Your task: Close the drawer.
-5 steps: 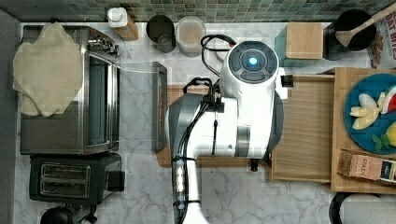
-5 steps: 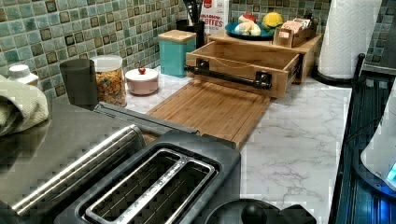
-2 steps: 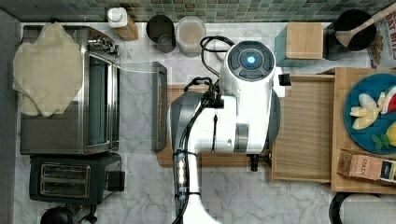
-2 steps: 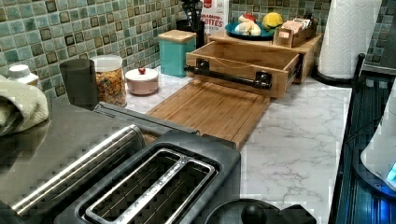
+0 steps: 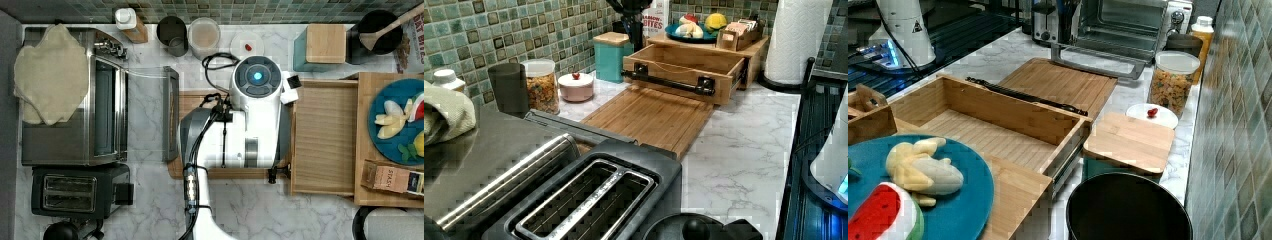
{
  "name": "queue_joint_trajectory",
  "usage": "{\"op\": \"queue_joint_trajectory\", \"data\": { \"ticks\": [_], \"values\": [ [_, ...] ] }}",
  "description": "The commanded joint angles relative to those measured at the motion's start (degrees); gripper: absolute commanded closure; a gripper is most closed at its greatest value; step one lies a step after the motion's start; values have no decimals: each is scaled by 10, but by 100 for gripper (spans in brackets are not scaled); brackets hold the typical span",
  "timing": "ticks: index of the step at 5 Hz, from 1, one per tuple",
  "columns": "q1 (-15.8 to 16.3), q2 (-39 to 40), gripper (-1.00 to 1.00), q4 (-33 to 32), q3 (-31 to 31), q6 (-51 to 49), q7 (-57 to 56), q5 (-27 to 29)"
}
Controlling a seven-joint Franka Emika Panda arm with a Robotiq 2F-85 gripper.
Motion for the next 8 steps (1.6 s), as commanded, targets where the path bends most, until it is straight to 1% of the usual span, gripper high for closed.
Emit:
{"op": "queue_joint_trajectory", "data": {
  "ticks": [1, 2, 4, 5, 6, 7, 8],
  "values": [
    [-15, -24, 100, -106, -9, 98, -105, 1],
    [-18, -17, 100, -132, -12, 149, -102, -9],
    [-17, 39, 100, -129, -27, 220, -113, -21],
    [-9, 62, 100, -139, -46, 256, -137, -10],
    [-18, 59, 100, -146, -35, 260, -100, -44],
    [-22, 54, 100, -124, -43, 214, -110, -66],
    [-39, 51, 100, -130, -49, 254, -145, -80]
  ]
}}
